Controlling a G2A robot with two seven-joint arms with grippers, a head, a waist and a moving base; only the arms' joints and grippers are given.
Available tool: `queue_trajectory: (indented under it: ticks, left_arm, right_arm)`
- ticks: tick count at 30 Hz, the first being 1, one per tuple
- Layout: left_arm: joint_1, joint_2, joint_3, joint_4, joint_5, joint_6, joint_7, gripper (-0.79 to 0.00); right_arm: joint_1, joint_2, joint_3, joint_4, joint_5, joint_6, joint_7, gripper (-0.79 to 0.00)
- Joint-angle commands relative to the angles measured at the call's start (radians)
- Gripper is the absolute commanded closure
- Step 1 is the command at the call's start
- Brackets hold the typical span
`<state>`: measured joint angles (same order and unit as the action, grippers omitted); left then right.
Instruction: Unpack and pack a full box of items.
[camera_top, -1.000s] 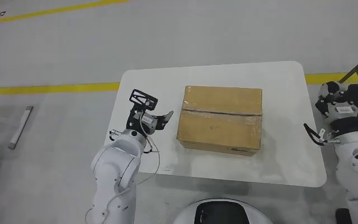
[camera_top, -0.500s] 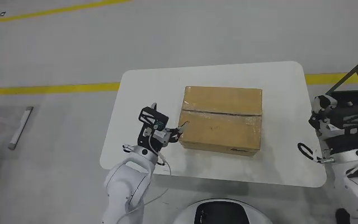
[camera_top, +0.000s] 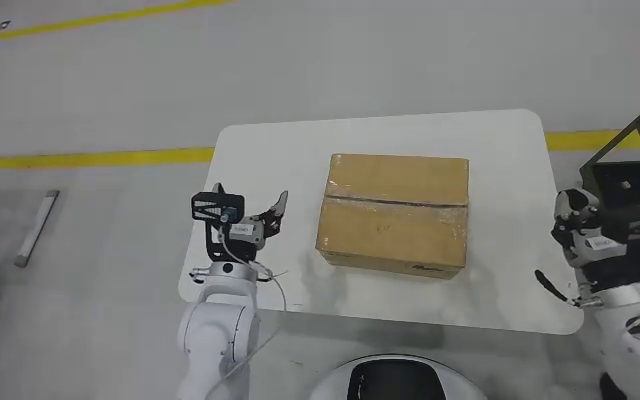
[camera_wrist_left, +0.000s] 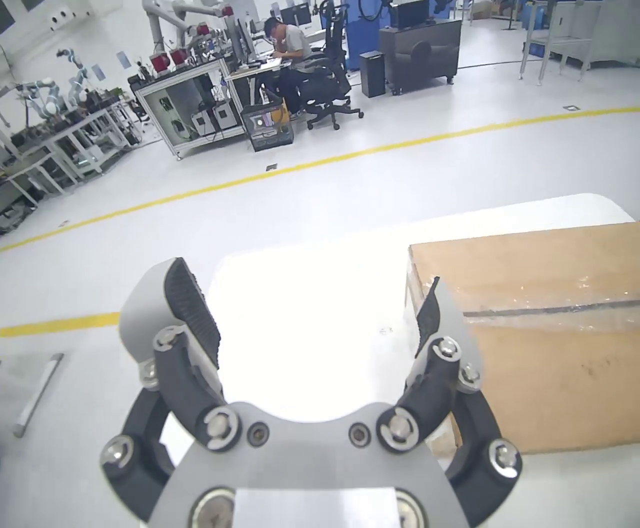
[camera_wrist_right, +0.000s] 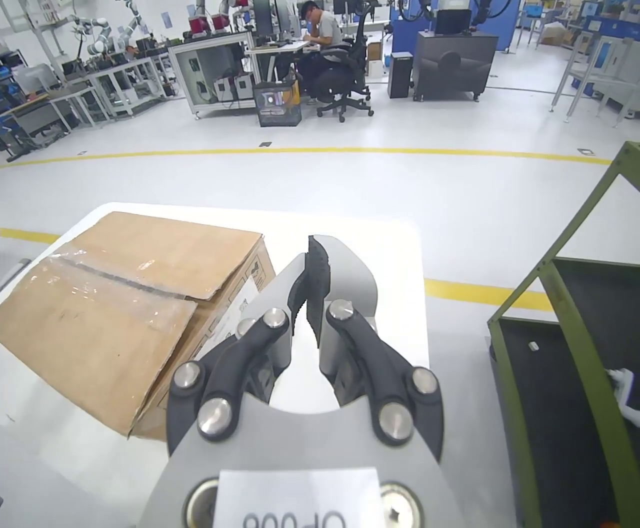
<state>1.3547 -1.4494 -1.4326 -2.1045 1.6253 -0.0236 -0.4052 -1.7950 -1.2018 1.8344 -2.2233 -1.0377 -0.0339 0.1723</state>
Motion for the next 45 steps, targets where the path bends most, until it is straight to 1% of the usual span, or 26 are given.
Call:
queue_trajectory:
  ticks: [1, 2, 3, 4, 6, 7, 8, 9, 12, 16, 18, 20, 23, 45]
  left_arm:
    - [0.005, -0.002, 0.012, -0.001, -0.011, 0.030, -0.002, -0.785]
    - [0.007, -0.002, 0.018, -0.002, -0.011, 0.035, -0.003, -0.785]
    - [0.010, -0.003, 0.023, -0.003, -0.008, 0.040, -0.003, -0.785]
    - [0.014, -0.003, 0.029, -0.003, -0.007, 0.049, -0.004, -0.785]
    - [0.022, -0.004, 0.046, -0.004, -0.006, 0.058, -0.008, -0.785]
    - [0.025, -0.004, 0.055, -0.005, -0.008, 0.054, -0.010, -0.785]
    - [0.025, -0.004, 0.055, -0.005, -0.008, 0.054, -0.010, -0.785]
    - [0.024, -0.004, 0.052, -0.005, -0.007, 0.056, -0.010, -0.784]
    - [0.025, -0.004, 0.055, -0.005, -0.008, 0.054, -0.011, -0.784]
    - [0.025, -0.004, 0.055, -0.005, -0.008, 0.054, -0.010, -0.784]
    - [0.025, -0.004, 0.055, -0.005, -0.008, 0.054, -0.010, -0.785]
    - [0.025, -0.004, 0.055, -0.005, -0.008, 0.054, -0.010, -0.785]
    - [0.025, -0.004, 0.055, -0.005, -0.008, 0.054, -0.010, -0.785]
    - [0.025, -0.004, 0.055, -0.005, -0.008, 0.054, -0.010, -0.785]
  right_arm:
    - [-0.006, 0.000, 0.005, 0.002, 0.009, -0.019, 0.008, -0.092]
    - [-0.008, 0.000, 0.008, 0.005, 0.012, -0.028, 0.010, -0.166]
    - [-0.009, 0.000, 0.011, 0.007, 0.015, -0.037, 0.010, -0.172]
    - [-0.011, 0.000, 0.014, 0.010, 0.020, -0.043, 0.011, -0.212]
    - [-0.012, 0.000, 0.020, 0.015, 0.032, -0.056, 0.014, -0.382]
    - [-0.012, 0.000, 0.021, 0.015, 0.033, -0.058, 0.015, -0.785]
    - [-0.012, 0.000, 0.021, 0.015, 0.033, -0.058, 0.015, -0.785]
    - [-0.012, 0.000, 0.021, 0.015, 0.034, -0.058, 0.015, -0.334]
    - [-0.012, 0.000, 0.021, 0.015, 0.034, -0.058, 0.015, -0.508]
    - [-0.012, 0.000, 0.021, 0.015, 0.033, -0.058, 0.015, -0.676]
    - [-0.012, 0.000, 0.021, 0.015, 0.033, -0.058, 0.015, -0.735]
    - [-0.012, 0.000, 0.021, 0.015, 0.033, -0.058, 0.015, -0.767]
    - [-0.012, 0.000, 0.021, 0.015, 0.033, -0.058, 0.015, -0.784]
    - [-0.012, 0.000, 0.021, 0.015, 0.033, -0.058, 0.015, -0.784]
